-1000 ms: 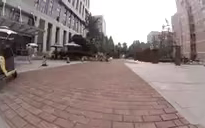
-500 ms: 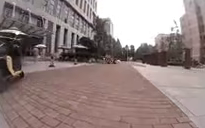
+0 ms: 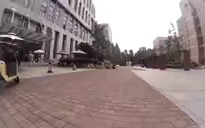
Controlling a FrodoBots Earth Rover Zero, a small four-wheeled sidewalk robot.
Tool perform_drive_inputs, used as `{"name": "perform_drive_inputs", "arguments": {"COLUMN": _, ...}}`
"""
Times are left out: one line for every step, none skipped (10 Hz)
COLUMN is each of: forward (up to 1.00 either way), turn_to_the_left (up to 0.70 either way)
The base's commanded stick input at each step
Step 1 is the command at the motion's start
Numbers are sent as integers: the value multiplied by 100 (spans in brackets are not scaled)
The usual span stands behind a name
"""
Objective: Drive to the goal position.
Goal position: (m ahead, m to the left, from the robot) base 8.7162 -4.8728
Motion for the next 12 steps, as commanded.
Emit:
{"name": "perform_drive_inputs", "arguments": {"forward": 60, "turn_to_the_left": 0}}
{"name": "perform_drive_inputs", "arguments": {"forward": 60, "turn_to_the_left": 0}}
{"name": "perform_drive_inputs", "arguments": {"forward": 60, "turn_to_the_left": 0}}
{"name": "perform_drive_inputs", "arguments": {"forward": 60, "turn_to_the_left": 0}}
{"name": "perform_drive_inputs", "arguments": {"forward": 60, "turn_to_the_left": -1}}
{"name": "perform_drive_inputs", "arguments": {"forward": 60, "turn_to_the_left": -9}}
{"name": "perform_drive_inputs", "arguments": {"forward": 60, "turn_to_the_left": -14}}
{"name": "perform_drive_inputs", "arguments": {"forward": 60, "turn_to_the_left": -15}}
{"name": "perform_drive_inputs", "arguments": {"forward": 60, "turn_to_the_left": -15}}
{"name": "perform_drive_inputs", "arguments": {"forward": 60, "turn_to_the_left": -12}}
{"name": "perform_drive_inputs", "arguments": {"forward": 60, "turn_to_the_left": 0}}
{"name": "perform_drive_inputs", "arguments": {"forward": 60, "turn_to_the_left": 0}}
